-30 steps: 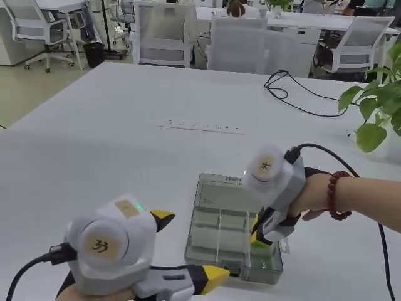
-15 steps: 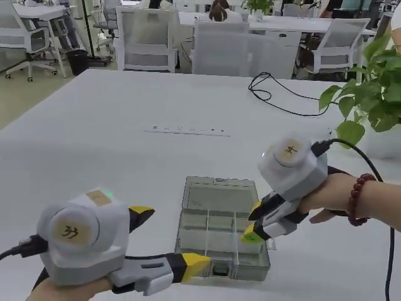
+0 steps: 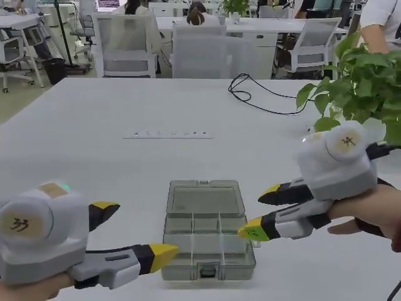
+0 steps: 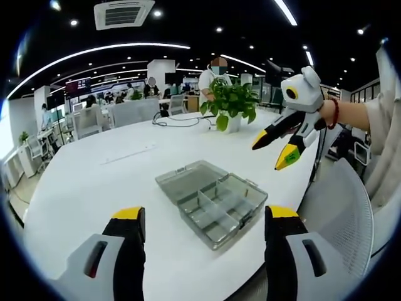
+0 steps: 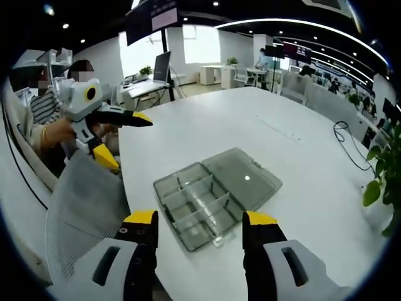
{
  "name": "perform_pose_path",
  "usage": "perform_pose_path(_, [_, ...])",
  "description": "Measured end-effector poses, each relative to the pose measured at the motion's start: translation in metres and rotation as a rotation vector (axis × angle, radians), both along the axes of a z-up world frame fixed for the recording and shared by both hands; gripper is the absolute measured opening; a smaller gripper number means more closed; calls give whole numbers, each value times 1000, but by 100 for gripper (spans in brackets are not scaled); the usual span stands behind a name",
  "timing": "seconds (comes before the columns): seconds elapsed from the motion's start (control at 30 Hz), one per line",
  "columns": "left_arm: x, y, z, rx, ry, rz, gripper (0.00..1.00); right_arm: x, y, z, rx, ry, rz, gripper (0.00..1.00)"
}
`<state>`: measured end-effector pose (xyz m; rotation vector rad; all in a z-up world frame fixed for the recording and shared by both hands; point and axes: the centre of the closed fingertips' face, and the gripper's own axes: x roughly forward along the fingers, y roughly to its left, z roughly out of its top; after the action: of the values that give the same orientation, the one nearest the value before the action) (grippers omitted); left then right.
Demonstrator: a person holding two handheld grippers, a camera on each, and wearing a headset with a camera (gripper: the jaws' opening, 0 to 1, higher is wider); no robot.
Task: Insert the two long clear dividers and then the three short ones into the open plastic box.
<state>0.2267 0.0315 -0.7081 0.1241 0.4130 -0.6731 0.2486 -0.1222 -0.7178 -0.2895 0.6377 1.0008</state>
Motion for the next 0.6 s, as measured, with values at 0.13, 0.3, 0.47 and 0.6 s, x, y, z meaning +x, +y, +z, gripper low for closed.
perform_pose_path(0.13, [-2, 2, 1, -8, 10, 12, 80, -7, -5, 7, 43, -18, -33, 61])
perform_pose_path(0.3, [-5, 4, 2, -19, 18, 20, 82, -14, -8, 8, 80, -18, -63, 67])
perform_pose_path(0.47, [-9, 8, 5, -31, 24, 37, 85, -21, -8, 5, 130, -10, -101, 74])
perform_pose_path(0.6, [-11, 12, 2, -11, 28, 45, 89, -26, -6, 2, 157, -11, -113, 79])
